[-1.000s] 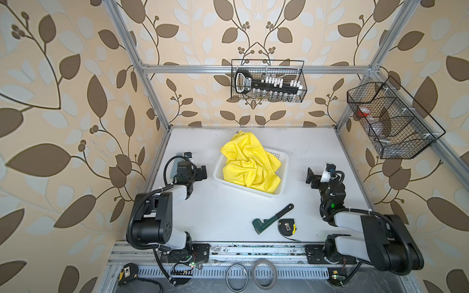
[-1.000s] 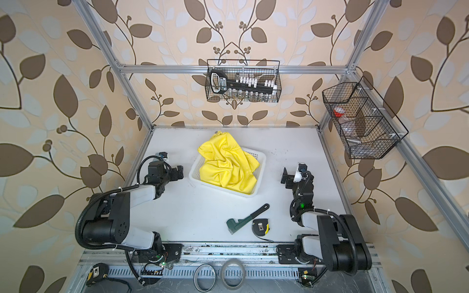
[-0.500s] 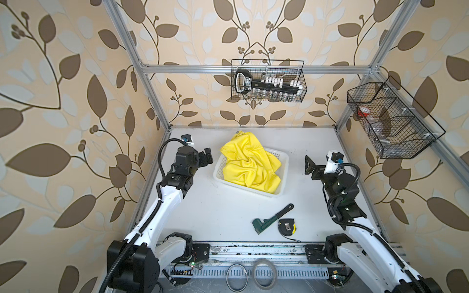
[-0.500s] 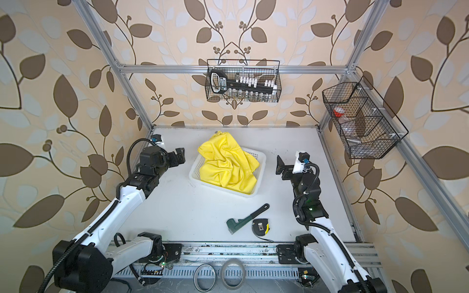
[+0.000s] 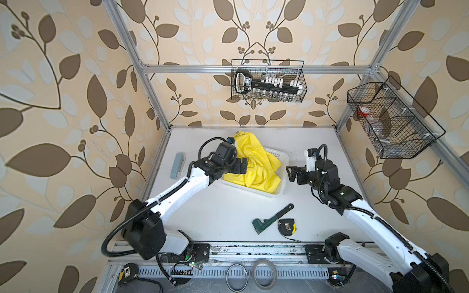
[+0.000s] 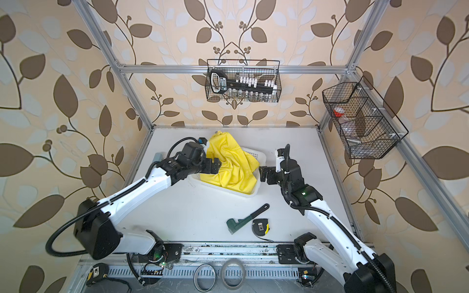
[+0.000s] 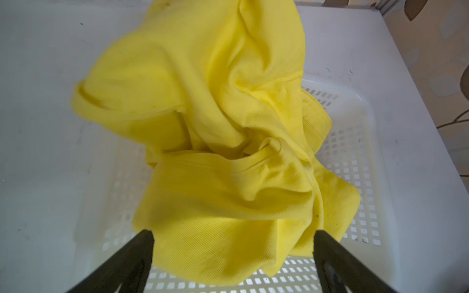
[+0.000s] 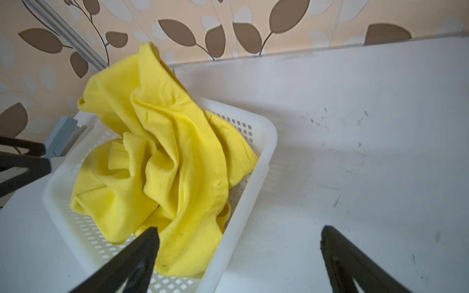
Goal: Fold and stack the trousers
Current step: Pick up the trousers from the basket.
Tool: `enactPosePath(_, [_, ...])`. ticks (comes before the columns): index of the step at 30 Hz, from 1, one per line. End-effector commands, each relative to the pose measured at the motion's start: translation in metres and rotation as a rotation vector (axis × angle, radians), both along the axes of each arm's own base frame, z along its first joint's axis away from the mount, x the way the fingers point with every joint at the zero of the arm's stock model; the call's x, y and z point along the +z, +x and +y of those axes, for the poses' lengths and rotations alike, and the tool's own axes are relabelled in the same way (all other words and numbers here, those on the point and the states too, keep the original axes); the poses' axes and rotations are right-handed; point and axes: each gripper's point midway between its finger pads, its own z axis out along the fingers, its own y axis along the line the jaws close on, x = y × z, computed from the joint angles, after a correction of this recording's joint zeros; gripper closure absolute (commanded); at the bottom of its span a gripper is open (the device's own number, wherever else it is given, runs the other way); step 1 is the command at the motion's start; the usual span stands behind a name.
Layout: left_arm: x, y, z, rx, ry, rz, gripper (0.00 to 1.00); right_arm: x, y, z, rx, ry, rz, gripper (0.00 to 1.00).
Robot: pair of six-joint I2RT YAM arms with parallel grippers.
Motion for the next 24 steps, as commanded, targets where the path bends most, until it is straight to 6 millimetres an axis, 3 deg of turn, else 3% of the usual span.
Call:
enactPosePath(1, [-0.005, 0.016, -0.015, 0.0, 0.046, 0.008, 0.01, -0.012, -0.004, 0.001, -0.057, 0.036, 0.088, 0.0])
enactPosePath(5, [-0.018, 0.036, -0.032, 0.001, 0.085, 0.007, 0.01, -0.025, -0.003, 0.015, -0.053, 0.087, 0.125, 0.0])
enactPosePath(8, [-0.039, 0.05, -0.036, 0.016, 0.135, 0.037, 0.01, -0.035, 0.001, 0.021, -0.057, 0.108, 0.151, 0.03])
enactPosePath(12, [-0.057, 0.063, -0.045, 0.017, 0.148, 0.059, 0.01, -0.049, 0.005, 0.022, -0.092, 0.106, 0.187, 0.09])
enactPosePath(21, [-0.121, 0.081, -0.058, 0.016, 0.218, 0.154, 0.02, -0.074, 0.016, 0.024, -0.173, 0.084, 0.229, 0.25])
enactPosePath(23, [-0.132, 0.078, -0.067, -0.022, 0.206, 0.192, 0.15, -0.082, 0.02, 0.021, -0.194, 0.064, 0.244, 0.28])
enactPosePath(24, [-0.136, 0.076, -0.072, -0.05, 0.194, 0.218, 0.27, -0.085, 0.021, 0.02, -0.205, 0.055, 0.252, 0.29])
